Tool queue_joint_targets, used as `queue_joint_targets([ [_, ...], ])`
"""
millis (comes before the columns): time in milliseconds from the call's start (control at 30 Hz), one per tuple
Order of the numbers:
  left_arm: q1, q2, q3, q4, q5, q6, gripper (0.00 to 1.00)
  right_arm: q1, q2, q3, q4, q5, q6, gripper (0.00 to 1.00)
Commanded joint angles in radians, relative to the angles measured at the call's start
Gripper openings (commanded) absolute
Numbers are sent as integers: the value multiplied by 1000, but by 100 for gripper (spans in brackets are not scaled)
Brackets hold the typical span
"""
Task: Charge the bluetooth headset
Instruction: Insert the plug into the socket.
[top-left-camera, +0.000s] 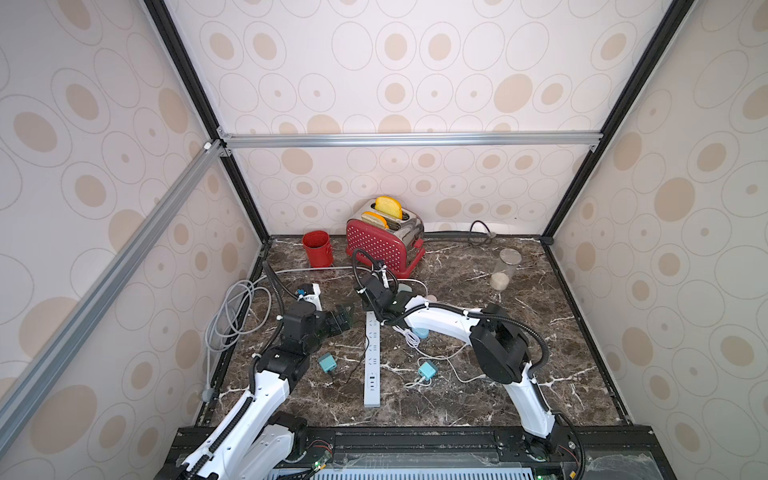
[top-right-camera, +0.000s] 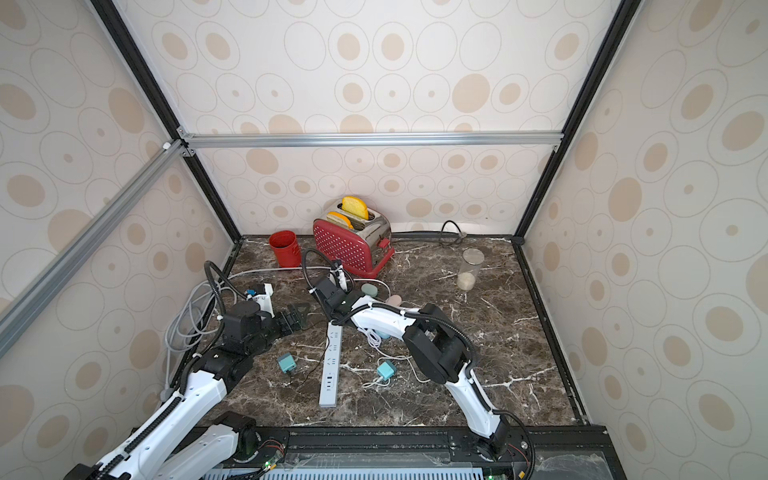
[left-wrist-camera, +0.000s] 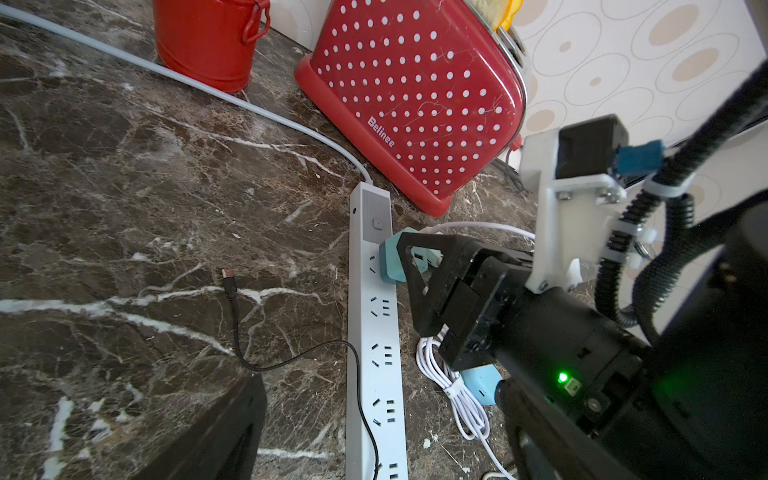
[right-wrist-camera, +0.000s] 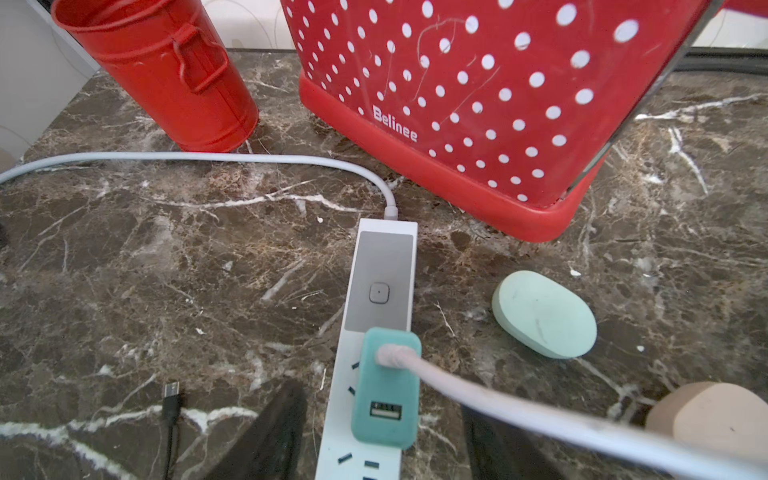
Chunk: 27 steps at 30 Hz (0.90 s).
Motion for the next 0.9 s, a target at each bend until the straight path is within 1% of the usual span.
queue_joint_targets([
  [0, 5, 1, 34, 13, -10, 12, 91, -19, 33, 40, -44, -19, 34, 58],
  [100, 4, -1, 32, 15, -10, 12, 91, -20, 45, 55, -48, -23, 30, 53],
  [333, 4, -2, 30, 15, -10, 14, 91, -31, 79, 100, -74, -40, 46, 52],
  [400, 4, -3, 30, 15, -10, 14, 91, -32, 88, 110, -77, -44, 48, 50],
  [467, 5, -1, 30, 15, -11, 15, 91, -32, 95, 120, -85, -46, 48, 46],
  [633, 5, -1, 30, 15, -12, 19, 91, -32, 106, 128, -96, -59, 52, 31],
  [733, 5, -5, 30, 12, -12, 20, 91, -32, 113, 128, -106, -59, 57, 26],
  [867, 5, -12, 28, 8, -16, 23, 91, -31, 117, 113, -114, -66, 63, 22],
])
